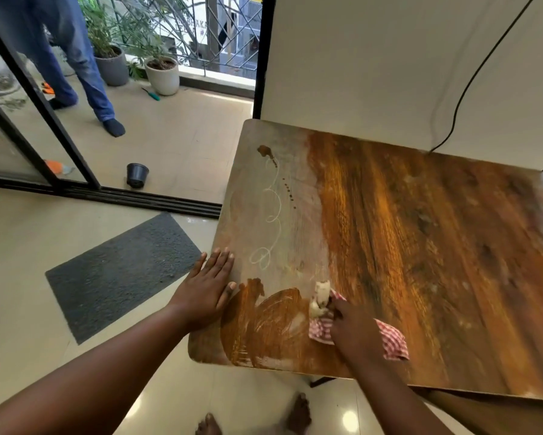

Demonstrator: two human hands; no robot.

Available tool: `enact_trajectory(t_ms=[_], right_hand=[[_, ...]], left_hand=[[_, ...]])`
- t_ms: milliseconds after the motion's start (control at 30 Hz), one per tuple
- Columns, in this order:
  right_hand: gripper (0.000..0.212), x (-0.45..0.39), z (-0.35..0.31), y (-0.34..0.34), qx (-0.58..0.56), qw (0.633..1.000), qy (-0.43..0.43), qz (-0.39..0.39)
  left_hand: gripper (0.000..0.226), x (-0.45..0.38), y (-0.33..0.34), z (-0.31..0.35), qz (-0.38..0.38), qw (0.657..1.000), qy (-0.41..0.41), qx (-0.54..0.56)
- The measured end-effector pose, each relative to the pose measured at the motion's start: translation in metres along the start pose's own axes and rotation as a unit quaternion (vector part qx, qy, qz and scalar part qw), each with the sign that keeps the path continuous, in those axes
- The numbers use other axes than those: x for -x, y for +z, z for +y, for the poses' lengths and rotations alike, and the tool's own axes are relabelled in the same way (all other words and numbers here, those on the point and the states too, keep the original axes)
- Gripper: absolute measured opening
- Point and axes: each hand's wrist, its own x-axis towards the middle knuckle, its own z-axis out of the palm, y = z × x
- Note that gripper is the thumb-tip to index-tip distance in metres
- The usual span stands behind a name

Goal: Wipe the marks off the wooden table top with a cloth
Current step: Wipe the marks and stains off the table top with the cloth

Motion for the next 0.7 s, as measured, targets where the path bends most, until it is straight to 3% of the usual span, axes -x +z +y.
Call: enact_trajectory(t_ms=[100, 200, 267, 367, 467, 567, 700], right_hand=[[0.031, 0.018, -0.027, 0.021, -0.008, 0.993, -0.111, -0.046], [0.033, 0.049, -0.013, 0.025, 0.007, 0.973, -0.195, -0.119], [0.034, 0.043, 0.013, 0.009, 0.029, 0.970, -0.196, -0.139], [0.030, 0.000, 0.041, -0.016, 0.035, 0.983, -0.143, -0.108], [0.036, -0.056, 0.023, -0.022, 0.046, 0.990, -0.113, -0.070], [0.032, -0.062, -0.006, -0.011, -0.006, 0.975, -0.194, -0.106], [0.037, -0.024, 0.014, -0.010, -0.017, 0.919, -0.354, -0.174]], left_hand=[[0.061, -0.001, 0.004, 0.010, 0.006, 1.000, -0.011, 0.000], [0.061, -0.006, 0.005, 0.019, -0.002, 1.000, -0.023, -0.002], [0.061, -0.012, 0.004, 0.024, -0.007, 0.999, -0.037, 0.001], [0.061, -0.022, 0.002, 0.033, -0.010, 0.998, -0.057, -0.004], [0.065, -0.031, 0.001, 0.045, -0.011, 0.998, -0.068, -0.006], [0.070, -0.039, 0.003, 0.058, -0.017, 0.997, -0.076, -0.012], [0.061, -0.046, 0.001, 0.064, -0.013, 0.993, -0.111, -0.023]])
